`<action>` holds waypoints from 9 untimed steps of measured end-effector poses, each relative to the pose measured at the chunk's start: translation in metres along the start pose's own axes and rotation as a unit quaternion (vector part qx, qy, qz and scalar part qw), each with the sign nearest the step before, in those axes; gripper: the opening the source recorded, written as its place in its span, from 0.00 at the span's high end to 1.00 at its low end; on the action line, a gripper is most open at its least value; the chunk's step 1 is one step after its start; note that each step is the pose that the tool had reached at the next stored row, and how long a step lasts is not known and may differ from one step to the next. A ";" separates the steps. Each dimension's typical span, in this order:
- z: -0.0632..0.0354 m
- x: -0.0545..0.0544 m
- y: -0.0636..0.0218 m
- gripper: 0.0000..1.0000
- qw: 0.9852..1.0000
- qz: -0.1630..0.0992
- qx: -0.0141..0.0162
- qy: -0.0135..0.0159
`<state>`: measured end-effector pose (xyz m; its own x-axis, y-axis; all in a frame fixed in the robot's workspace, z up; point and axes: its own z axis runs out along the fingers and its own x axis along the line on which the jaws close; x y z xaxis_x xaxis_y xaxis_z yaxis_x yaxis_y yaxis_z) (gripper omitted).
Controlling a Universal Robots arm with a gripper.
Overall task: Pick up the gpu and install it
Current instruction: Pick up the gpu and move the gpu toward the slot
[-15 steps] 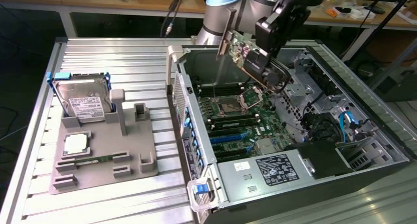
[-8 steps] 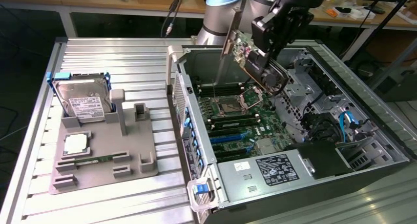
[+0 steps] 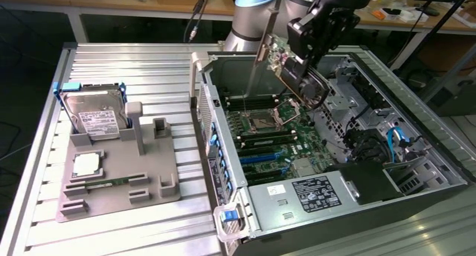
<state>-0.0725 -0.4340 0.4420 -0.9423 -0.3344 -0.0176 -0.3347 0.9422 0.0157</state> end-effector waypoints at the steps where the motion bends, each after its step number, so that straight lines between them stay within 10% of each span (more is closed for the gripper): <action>1: -0.0001 0.000 0.0000 0.73 1.000 0.003 0.000 0.000; 9: -0.0005 -0.001 0.0000 0.73 0.999 0.039 0.001 -0.001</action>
<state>-0.0719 -0.4338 0.4426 -0.9652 -0.2607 -0.0182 -0.2610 0.9652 0.0155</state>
